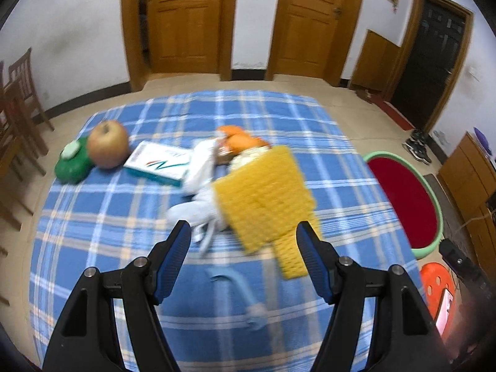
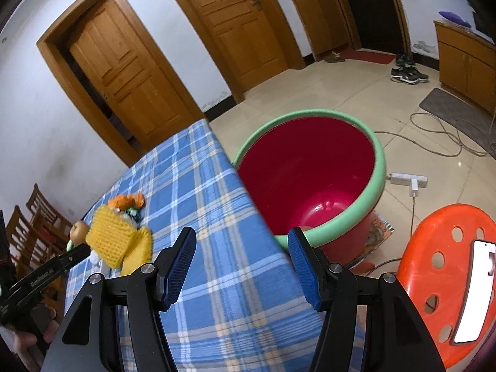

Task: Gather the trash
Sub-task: 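Move both open tools back toward the items on the table, then grasp the white glove with the left tool while the right tool grasps the yellow foam net, then carry the glove and foam net over the red bucket and open both tools, then return both tools to the table and grasp the blue plastic piece with the left tool, then grasp the second yellow foam net with the right tool and lift it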

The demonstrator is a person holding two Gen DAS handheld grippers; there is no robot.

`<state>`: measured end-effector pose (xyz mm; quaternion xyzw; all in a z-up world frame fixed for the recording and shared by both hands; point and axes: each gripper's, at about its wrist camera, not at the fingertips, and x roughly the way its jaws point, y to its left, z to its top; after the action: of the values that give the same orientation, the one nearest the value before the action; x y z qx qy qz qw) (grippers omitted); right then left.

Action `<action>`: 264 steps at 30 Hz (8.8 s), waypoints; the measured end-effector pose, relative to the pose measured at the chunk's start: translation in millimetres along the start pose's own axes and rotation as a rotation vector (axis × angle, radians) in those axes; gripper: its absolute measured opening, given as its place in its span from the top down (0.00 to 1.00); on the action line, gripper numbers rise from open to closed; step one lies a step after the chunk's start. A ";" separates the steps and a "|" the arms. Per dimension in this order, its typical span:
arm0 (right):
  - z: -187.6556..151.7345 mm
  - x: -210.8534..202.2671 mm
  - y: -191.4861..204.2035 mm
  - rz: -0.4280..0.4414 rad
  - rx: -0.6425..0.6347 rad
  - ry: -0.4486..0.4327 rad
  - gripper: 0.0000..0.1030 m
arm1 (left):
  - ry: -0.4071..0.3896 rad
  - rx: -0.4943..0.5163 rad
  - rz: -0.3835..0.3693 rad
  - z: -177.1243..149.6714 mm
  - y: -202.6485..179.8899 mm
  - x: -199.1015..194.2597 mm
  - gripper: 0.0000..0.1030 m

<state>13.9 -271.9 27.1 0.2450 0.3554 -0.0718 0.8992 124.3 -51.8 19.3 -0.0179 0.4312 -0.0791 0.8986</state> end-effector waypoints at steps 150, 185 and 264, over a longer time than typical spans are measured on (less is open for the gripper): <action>46.4 21.4 -105.4 0.012 0.140 -0.042 0.71 | 0.069 0.299 -0.315 24.0 -209.4 76.6 0.55; 0.2 -43.1 -50.8 0.063 0.062 -0.049 0.50 | -0.022 0.130 -0.173 -6.6 -87.9 -17.2 0.54; 1.9 133.0 149.2 0.263 -0.252 0.256 0.35 | -0.029 -0.190 -0.007 -35.1 123.4 4.3 0.84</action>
<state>158.3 -137.1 -3.2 0.1822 0.4376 0.1229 0.8719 115.3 70.6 -18.5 -0.1057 0.4235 -0.0406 0.8988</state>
